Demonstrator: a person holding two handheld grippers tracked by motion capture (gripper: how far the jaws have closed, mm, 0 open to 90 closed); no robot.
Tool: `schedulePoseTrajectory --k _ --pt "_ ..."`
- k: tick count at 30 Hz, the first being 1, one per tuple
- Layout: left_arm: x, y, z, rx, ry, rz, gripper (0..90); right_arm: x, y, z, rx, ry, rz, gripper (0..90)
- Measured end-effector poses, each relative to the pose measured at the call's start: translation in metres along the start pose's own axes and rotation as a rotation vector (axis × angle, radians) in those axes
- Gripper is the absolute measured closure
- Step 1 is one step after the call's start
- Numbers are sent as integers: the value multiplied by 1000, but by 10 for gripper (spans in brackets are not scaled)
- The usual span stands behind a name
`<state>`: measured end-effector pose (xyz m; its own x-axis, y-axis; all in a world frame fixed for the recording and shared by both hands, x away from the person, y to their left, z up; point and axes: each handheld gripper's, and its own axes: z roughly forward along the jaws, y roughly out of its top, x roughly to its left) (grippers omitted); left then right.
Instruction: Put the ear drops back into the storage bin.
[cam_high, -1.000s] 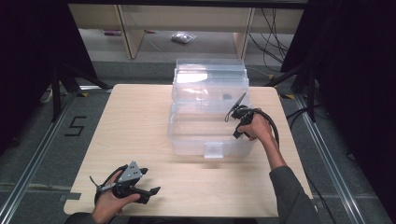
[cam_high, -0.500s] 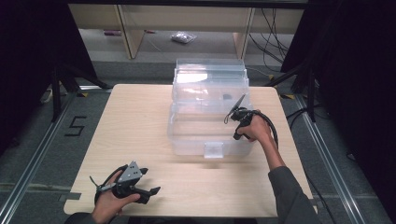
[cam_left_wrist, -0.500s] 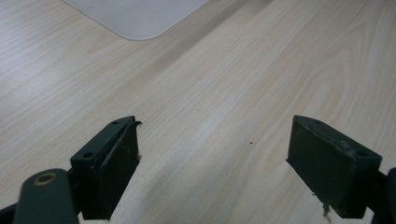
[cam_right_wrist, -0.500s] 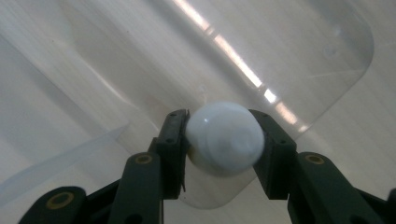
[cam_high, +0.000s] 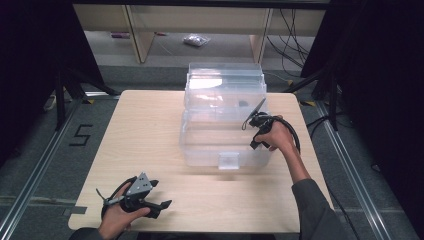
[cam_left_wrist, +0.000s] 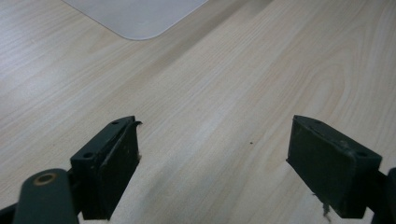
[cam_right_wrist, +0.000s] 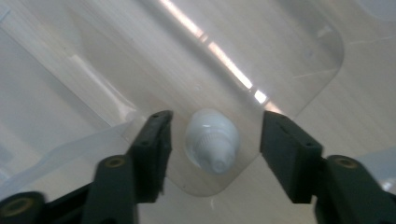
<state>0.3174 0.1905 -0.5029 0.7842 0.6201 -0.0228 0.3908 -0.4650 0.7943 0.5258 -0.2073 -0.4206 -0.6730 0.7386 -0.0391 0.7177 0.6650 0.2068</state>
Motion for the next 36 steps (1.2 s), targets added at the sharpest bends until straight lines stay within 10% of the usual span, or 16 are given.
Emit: schedulePoseTrajectory --k 23,36 --pt "0 0 0 -6 1 -8 160 20 -24 -60 -295 32 7 257" --pt "0 0 0 -3 1 -8 160 36 -34 -67 -321 48 7 255"
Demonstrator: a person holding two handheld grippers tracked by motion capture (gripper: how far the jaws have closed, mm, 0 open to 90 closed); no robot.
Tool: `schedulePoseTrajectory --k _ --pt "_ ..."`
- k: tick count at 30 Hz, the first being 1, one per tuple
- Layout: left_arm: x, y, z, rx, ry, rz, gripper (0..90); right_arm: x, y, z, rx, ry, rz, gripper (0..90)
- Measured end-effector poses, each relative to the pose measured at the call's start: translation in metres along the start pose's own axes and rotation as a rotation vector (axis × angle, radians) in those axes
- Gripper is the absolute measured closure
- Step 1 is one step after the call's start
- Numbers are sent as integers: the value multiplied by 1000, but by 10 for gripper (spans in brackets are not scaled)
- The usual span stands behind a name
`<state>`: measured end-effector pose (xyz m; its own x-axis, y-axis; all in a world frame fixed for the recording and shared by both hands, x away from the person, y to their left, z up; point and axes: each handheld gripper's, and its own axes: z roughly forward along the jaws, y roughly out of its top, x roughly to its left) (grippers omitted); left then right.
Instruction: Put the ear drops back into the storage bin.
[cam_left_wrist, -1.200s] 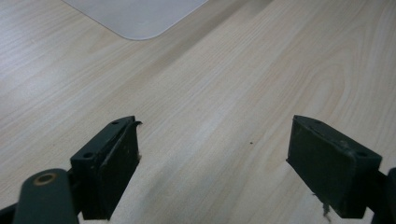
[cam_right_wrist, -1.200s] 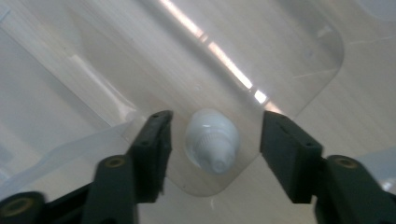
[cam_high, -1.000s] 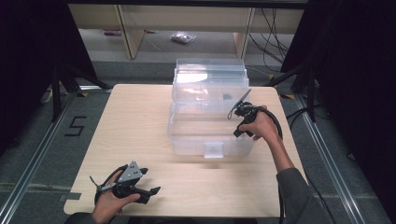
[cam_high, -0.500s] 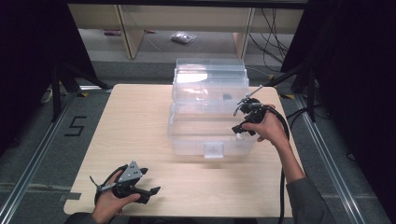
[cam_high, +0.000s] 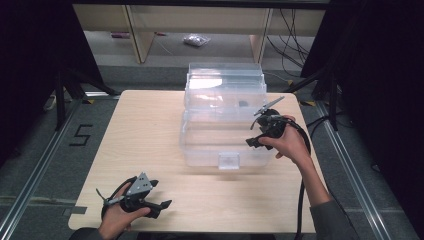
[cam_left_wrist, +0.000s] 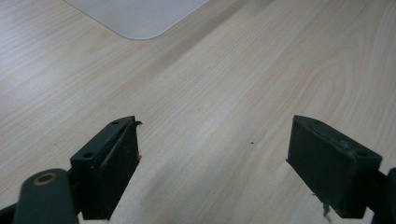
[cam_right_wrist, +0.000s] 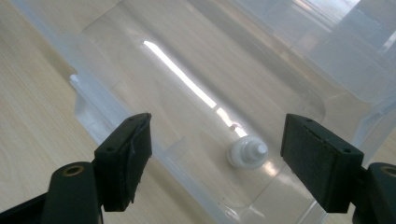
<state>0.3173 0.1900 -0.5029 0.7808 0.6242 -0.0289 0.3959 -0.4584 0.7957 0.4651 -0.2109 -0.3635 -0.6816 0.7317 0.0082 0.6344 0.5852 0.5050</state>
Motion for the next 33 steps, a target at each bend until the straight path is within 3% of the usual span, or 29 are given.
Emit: schedulePoseTrajectory --k 2,3,11,14,15,16,20,21,22,32,33 --pt "0 0 0 -3 1 1 160 1 -1 -3 -3 -14 2 253" --pt "0 0 0 -1 0 0 160 2 -1 -4 -22 1 -21 253" --pt "0 0 0 0 1 0 160 11 -6 -7 -26 9 -34 252" --pt "0 0 0 0 0 0 160 12 -8 -8 -28 14 -35 252" --pt "0 0 0 0 0 -1 160 15 -9 -9 -23 7 -8 252" --pt "0 0 0 0 0 0 160 14 -9 -8 -41 15 -33 251" --pt "0 0 0 1 -7 -4 160 17 -12 -9 -59 10 -39 242" --pt "0 0 0 5 -12 -5 160 19 -13 -10 -51 17 -15 240" --pt "-1 0 1 -4 -4 -7 160 18 -14 -9 -71 16 -45 239" --pt "0 0 1 -3 -6 -6 160 22 -25 -8 -78 25 -24 229" --pt "0 0 1 -7 -2 -9 160 24 -27 -8 -74 25 -6 229"
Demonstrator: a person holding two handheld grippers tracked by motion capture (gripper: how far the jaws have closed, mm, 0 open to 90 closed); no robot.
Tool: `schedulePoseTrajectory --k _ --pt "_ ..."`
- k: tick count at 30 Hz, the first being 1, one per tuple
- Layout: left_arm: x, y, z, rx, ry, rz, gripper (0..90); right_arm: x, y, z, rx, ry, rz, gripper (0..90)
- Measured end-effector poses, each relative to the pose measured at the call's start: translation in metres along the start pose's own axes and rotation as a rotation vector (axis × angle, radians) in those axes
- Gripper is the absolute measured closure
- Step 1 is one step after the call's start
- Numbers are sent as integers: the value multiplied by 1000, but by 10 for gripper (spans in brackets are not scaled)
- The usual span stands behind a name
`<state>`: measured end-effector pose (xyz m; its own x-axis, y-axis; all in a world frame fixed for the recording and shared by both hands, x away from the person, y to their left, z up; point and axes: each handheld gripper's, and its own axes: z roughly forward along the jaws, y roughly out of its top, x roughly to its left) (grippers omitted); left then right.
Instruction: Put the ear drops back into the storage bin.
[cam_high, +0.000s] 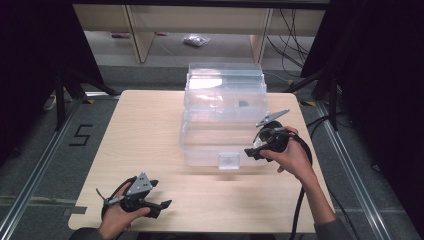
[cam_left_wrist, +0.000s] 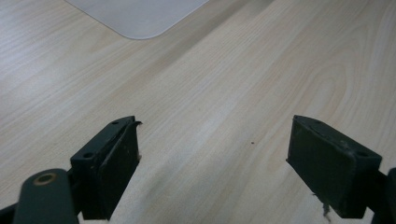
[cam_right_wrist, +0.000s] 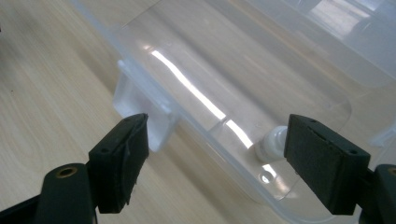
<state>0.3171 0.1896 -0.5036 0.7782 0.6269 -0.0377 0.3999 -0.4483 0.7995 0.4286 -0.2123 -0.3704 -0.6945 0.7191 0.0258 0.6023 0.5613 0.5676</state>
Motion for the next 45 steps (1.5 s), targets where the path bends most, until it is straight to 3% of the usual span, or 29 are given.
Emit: schedulePoseTrajectory --k 12,15,16,18,26,27,28,32,35,38,39,40,42,43,44,45 --pt "1 0 0 5 3 9 160 4 -12 1 -50 11 -36 221" --pt "0 0 0 -3 1 -1 160 7 -13 0 -34 24 -17 222" --pt "1 0 0 4 4 7 160 6 -14 2 -51 17 -41 221" --pt "0 0 0 -1 2 2 160 10 -17 1 -53 28 -16 221" --pt "0 0 0 2 5 8 160 16 -21 3 -74 26 -29 220" --pt "0 0 0 4 4 8 160 16 -22 3 -91 26 -63 220" --pt "0 0 0 4 4 8 160 18 -23 4 -90 41 -36 220" --pt "1 0 -1 10 6 17 160 21 -24 4 -80 35 -28 220" --pt "-1 0 0 -4 -1 -4 160 22 -25 3 -73 32 -19 220" --pt "0 1 -2 12 -3 18 160 22 -27 5 -93 26 -37 220" --pt "-1 1 0 -6 -3 -5 160 22 -29 4 -93 18 -28 220" --pt "0 1 -1 3 -4 5 160 22 -29 3 -85 23 -13 220" --pt "0 1 -1 4 -4 7 160 22 -31 2 -82 33 -33 220" --pt "0 1 -1 5 -4 4 160 23 -32 2 -81 29 -20 219" --pt "1 1 -2 16 -4 23 160 21 -33 3 -94 36 -61 219" --pt "1 1 -2 15 -4 21 160 22 -34 3 -95 36 -64 219"
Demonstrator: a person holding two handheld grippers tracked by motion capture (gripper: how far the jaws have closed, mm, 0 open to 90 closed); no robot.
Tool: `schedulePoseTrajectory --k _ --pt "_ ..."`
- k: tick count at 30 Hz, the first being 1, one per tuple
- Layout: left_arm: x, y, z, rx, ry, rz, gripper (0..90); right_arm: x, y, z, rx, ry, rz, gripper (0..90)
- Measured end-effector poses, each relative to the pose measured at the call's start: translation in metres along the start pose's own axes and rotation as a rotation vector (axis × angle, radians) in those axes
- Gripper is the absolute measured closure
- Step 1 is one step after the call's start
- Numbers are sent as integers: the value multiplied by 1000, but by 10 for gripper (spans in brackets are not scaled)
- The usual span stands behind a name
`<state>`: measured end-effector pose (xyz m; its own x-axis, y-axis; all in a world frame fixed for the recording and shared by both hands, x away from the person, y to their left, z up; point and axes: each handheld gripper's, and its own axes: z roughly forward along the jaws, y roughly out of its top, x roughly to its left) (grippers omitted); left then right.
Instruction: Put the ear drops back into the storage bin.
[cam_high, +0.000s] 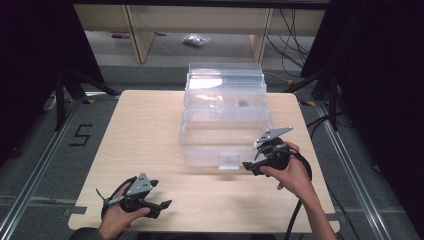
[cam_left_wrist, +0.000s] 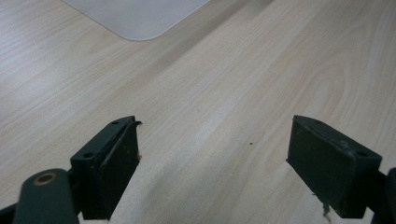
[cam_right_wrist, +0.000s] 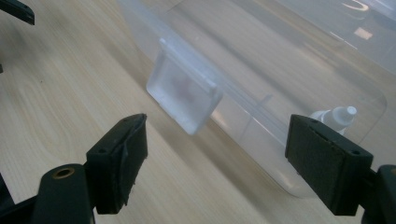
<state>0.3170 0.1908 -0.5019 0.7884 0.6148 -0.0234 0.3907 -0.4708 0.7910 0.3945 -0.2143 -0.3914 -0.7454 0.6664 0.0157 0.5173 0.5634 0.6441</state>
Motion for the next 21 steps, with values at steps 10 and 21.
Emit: schedulePoseTrajectory --k 10,21 --pt "-1 0 0 -4 1 -13 160 8 -12 -1 -19 -5 4 214" --pt "0 0 0 -3 0 4 160 13 -26 6 -41 -11 -16 211"
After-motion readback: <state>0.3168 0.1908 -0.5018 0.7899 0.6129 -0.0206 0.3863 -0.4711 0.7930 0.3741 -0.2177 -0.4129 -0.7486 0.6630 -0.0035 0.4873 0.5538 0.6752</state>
